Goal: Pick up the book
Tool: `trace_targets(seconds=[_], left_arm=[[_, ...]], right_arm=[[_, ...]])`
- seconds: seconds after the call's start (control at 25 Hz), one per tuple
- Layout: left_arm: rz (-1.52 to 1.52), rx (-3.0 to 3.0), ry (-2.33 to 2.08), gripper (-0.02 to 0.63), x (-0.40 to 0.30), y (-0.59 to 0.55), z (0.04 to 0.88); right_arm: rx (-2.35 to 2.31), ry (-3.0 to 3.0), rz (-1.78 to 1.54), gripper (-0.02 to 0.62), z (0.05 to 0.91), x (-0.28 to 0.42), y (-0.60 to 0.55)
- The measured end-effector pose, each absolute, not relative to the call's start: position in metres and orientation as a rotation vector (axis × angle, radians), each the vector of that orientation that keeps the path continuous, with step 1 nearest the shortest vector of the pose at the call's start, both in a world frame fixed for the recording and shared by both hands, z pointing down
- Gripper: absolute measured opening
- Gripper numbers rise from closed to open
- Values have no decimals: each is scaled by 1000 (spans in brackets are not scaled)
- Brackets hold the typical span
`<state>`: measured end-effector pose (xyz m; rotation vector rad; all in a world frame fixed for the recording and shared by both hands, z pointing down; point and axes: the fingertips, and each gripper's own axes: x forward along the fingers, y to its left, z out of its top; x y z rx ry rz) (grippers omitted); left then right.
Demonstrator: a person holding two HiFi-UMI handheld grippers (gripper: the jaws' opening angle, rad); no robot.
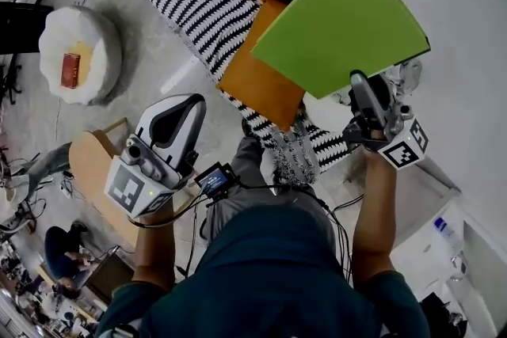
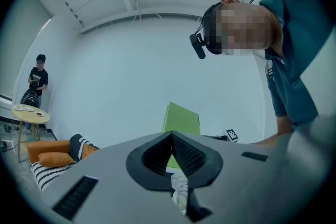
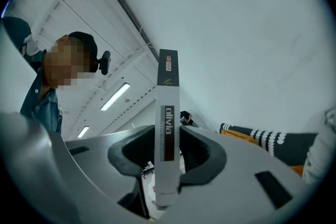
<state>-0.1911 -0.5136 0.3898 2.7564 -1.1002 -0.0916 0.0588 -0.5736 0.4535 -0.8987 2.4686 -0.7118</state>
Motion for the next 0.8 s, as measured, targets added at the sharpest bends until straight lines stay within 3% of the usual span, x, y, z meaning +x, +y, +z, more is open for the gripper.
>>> trace_targets(seconds=[0.24, 0.52, 0.8], left_arm=[[-104, 2834, -1078, 3, -186, -489, 354], [-233, 2733, -976, 3, -159, -484, 373], [-184, 2726, -987, 3, -161, -487, 382]], right_arm=[[-1006, 2538, -541, 145, 389, 68, -527], [-1462, 2688, -849, 140, 563, 87, -596], [-1439, 2702, -653, 140, 511, 73, -565]])
